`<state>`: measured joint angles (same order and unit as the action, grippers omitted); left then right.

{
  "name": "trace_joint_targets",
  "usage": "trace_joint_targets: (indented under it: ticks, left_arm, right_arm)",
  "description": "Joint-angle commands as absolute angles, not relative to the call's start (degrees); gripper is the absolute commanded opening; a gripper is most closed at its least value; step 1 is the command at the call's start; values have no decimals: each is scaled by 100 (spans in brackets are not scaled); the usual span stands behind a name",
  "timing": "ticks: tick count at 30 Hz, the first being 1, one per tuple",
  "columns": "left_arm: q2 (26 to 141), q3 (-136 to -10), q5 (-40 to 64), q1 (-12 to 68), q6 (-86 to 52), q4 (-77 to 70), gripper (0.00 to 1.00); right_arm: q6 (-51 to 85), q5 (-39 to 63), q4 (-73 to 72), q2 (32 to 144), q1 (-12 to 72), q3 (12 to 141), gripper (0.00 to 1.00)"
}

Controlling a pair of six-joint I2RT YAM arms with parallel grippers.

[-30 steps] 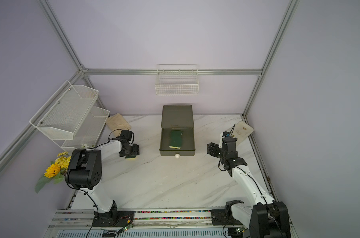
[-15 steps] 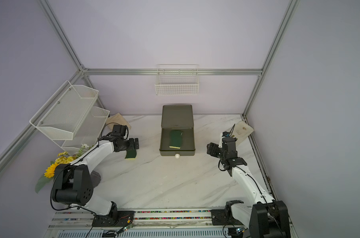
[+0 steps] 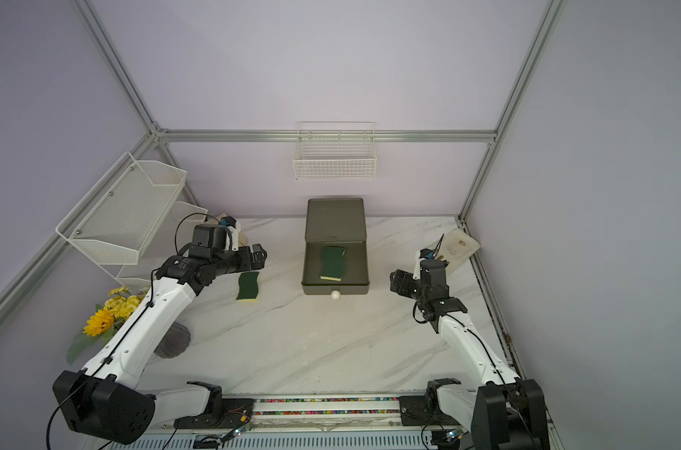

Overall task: Take the sponge out of the drawer
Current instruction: Place the sponge at the center of the board, then pick up the sponge from the drawer.

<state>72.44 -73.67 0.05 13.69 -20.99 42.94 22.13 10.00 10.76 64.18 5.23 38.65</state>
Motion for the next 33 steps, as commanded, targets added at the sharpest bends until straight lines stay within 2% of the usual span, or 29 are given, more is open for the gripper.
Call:
trace_joint_targets:
  ticks: [1, 8, 15, 23, 33]
  left_arm:
    - [7114, -7791, -247, 1917, -2379, 4540, 100]
    - [7638, -8673, -675, 3087, -2806, 4800, 100]
    - [8642, -9628, -1317, 4076, -2990, 5058, 100]
    - [9719, -10400, -1701, 4610, -3319, 5115, 100]
    - [10529, -10974, -2445, 4880, -4041, 5294, 97]
  right_arm:
    - [2160, 1055, 1070, 6447, 497, 3871, 83]
    - [2158, 1088, 1109, 6442, 499, 3888, 85]
    - [2149, 1082, 1099, 6442, 494, 3881, 85]
    - [2128, 1098, 1095, 6460, 496, 3867, 85]
    - [2108, 1121, 1046, 6484, 499, 3832, 85]
